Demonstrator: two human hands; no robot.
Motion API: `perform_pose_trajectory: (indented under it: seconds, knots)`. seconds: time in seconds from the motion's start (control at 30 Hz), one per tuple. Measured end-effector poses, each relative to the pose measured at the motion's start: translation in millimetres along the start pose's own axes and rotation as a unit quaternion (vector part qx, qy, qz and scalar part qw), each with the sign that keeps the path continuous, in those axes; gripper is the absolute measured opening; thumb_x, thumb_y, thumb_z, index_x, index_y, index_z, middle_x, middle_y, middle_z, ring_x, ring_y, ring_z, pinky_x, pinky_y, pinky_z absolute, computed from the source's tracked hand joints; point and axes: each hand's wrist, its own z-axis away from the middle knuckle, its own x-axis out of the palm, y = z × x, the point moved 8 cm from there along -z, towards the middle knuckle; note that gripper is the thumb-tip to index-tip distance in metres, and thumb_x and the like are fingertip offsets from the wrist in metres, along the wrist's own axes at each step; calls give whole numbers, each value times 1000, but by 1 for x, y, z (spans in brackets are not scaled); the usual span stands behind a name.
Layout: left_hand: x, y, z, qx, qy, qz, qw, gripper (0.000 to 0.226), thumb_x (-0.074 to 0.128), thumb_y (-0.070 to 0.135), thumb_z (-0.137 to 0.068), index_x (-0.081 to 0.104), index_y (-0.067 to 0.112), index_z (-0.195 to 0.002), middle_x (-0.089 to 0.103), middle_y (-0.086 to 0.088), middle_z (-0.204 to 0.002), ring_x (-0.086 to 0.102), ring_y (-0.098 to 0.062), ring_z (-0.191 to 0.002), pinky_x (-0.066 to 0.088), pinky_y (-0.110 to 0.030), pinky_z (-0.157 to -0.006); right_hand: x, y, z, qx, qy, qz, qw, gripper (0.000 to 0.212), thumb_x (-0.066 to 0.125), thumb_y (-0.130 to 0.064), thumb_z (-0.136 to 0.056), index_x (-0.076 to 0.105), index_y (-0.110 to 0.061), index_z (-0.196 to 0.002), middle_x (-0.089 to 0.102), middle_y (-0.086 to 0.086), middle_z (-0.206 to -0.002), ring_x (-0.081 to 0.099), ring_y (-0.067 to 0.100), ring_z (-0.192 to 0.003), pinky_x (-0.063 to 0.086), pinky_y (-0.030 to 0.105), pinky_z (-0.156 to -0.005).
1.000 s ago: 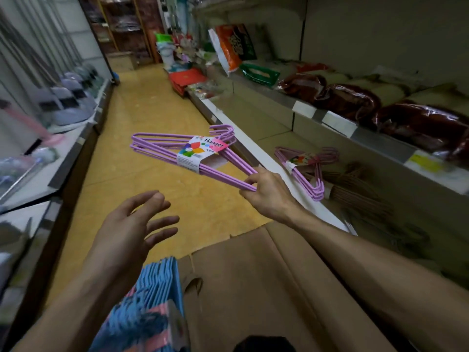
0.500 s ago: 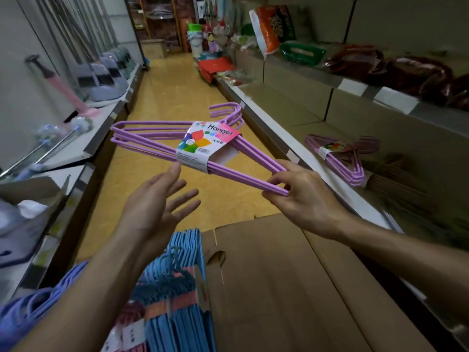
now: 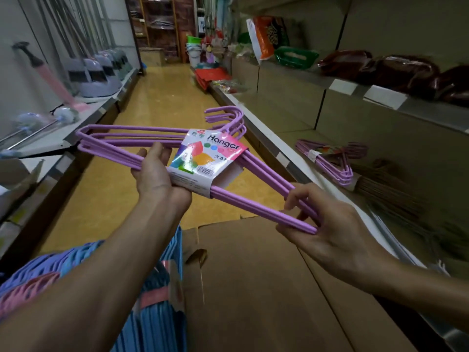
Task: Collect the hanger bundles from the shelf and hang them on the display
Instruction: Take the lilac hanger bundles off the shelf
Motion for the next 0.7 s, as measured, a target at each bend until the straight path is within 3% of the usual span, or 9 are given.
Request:
perform_pose_trajectory:
  seconds: [0.1,0.2,0.27,0.37,0.43,0.5,0.6,0.7]
  knots:
    - [4,2,10,58,19,-15,998,42,64,26,-91,52,32,-131,71,-3,-121,69,-32,-108,51,-62,-90,8,11,13,63,-19,-43,997,50,70,-48,-77,38,-55,-115,49,-29,-120,54,-7,-112,58,20,-82]
    - [11,7,17,81,-16,-38,996,32,56,25,-98,53,33,-129,73,-1,-116,69,-32,-109,49,-64,-94,21,16,22,134,-60,-170,974,76,77,-60,-66,33,-60,-128,47,-26,-127,59,2,-112,60,31,-82]
    - [13,6,24,73,-39,-67,994,31,56,28,-99,53,33,-129,73,-2,-117,69,-33,-109,48,-66,-94,30,18,25,212,-50,-311,925,85,84,-55,-64,35,-55,-133,58,-15,-125,66,8,-105,61,32,-80]
    - [12,-3,34,30,-63,-84,994,36,58,35,-96,51,31,-131,70,-8,-123,67,-39,-109,48,-67,-92,50,20,33,330,-60,-472,815,68,74,-47,-74,50,-27,-134,74,4,-103,71,19,-82,59,32,-68]
    - [17,-17,44,-23,-86,-102,991,51,60,45,-92,49,28,-138,66,-12,-130,66,-44,-109,48,-69,-88,63,18,38,368,-84,-568,732,50,70,-43,-80,63,-9,-116,69,8,-92,64,21,-72,55,29,-61]
    - [22,-24,53,-34,-89,-117,989,48,57,47,-95,47,29,-138,67,-9,-129,68,-44,-105,52,-67,-81,71,14,41,378,-112,-641,658,43,76,-44,-80,65,-9,-100,61,7,-84,58,18,-66,51,26,-55]
    - [29,-31,64,-32,-89,-149,984,29,49,45,-101,55,26,-122,76,-4,-107,74,-37,-89,58,-54,-71,75,5,41,355,-157,-688,614,43,88,-42,-68,64,-14,-89,55,1,-75,52,12,-53,45,23,-47]
    - [36,-43,77,-56,-98,-187,976,34,45,48,-101,61,19,-95,77,-7,-77,75,-30,-67,53,-47,-69,75,-4,43,353,-174,-703,593,36,89,-32,-66,58,-17,-75,44,-5,-61,39,7,-39,33,19,-39]
